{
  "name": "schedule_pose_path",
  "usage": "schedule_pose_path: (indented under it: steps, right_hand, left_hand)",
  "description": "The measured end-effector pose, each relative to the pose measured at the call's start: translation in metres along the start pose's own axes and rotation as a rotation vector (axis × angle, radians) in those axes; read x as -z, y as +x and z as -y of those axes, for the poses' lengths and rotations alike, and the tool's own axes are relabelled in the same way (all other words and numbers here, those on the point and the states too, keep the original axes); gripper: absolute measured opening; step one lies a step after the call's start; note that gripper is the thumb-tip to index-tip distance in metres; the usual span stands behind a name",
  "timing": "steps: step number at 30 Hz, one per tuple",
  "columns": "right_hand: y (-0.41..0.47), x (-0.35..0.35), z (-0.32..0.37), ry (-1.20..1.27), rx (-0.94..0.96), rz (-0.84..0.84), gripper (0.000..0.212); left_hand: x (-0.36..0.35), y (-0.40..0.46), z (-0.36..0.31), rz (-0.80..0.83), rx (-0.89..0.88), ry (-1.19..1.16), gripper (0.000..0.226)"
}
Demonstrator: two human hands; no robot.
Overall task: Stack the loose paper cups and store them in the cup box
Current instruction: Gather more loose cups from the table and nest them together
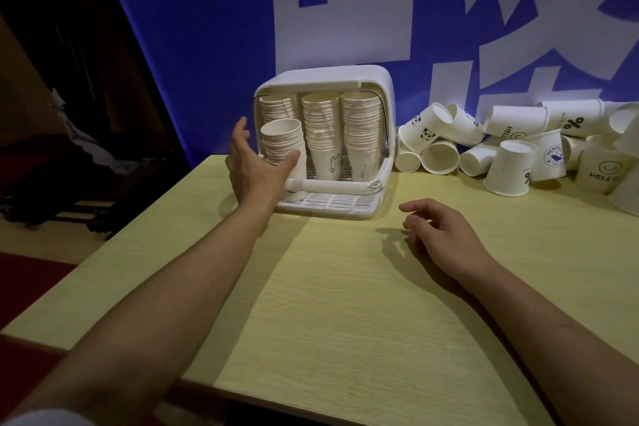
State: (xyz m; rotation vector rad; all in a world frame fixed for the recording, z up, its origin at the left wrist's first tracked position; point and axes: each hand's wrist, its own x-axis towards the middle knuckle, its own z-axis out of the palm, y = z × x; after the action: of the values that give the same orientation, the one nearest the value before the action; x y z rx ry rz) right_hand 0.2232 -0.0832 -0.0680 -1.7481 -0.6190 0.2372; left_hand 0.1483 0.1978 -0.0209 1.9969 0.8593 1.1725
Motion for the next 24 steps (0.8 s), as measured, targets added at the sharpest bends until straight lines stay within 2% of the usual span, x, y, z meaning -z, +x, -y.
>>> schedule_pose_path:
  steps: [2,5,9,11,13,16,19,22,24]
  right_hand:
    - [0.000,0.000,0.000,-0.011,-0.001,-0.007,0.020]
    - [0.000,0.004,0.002,-0.002,0.000,-0.037,0.021]
    - [0.002,0.016,0.004,0.051,-0.003,-0.198,0.023]
    - [0.008,0.028,0.002,0.068,0.011,-0.348,0.023]
    - [0.019,0.046,-0.002,-0.027,0.037,-0.487,0.026]
    - [0.038,0.079,-0.011,-0.323,0.044,-0.569,0.035]
    - [0.054,0.105,-0.022,-0.645,0.028,-0.560,0.049]
    - [0.069,0.114,-0.032,-0.821,-0.011,-0.524,0.058]
    - [0.077,0.115,-0.035,-0.884,-0.017,-0.523,0.056]
  left_hand:
    - [-0.005,-0.021,-0.010,-0.137,-0.044,-0.150,0.086]
    - [-0.027,-0.066,-0.036,-0.136,-0.076,-0.325,0.061]
    - [-0.065,-0.121,-0.077,0.162,0.003,-0.497,0.040]
    - [-0.084,-0.134,-0.091,0.361,0.070,-0.617,0.025]
    - [-0.097,-0.142,-0.100,0.558,0.148,-0.709,0.015]
    - [-0.109,-0.154,-0.093,0.734,0.152,-0.701,0.015]
    - [-0.113,-0.159,-0.079,0.853,0.034,-0.622,0.020]
    - [-0.112,-0.158,-0.076,0.856,0.031,-0.619,0.022]
    - [-0.110,-0.159,-0.076,0.859,0.021,-0.617,0.023]
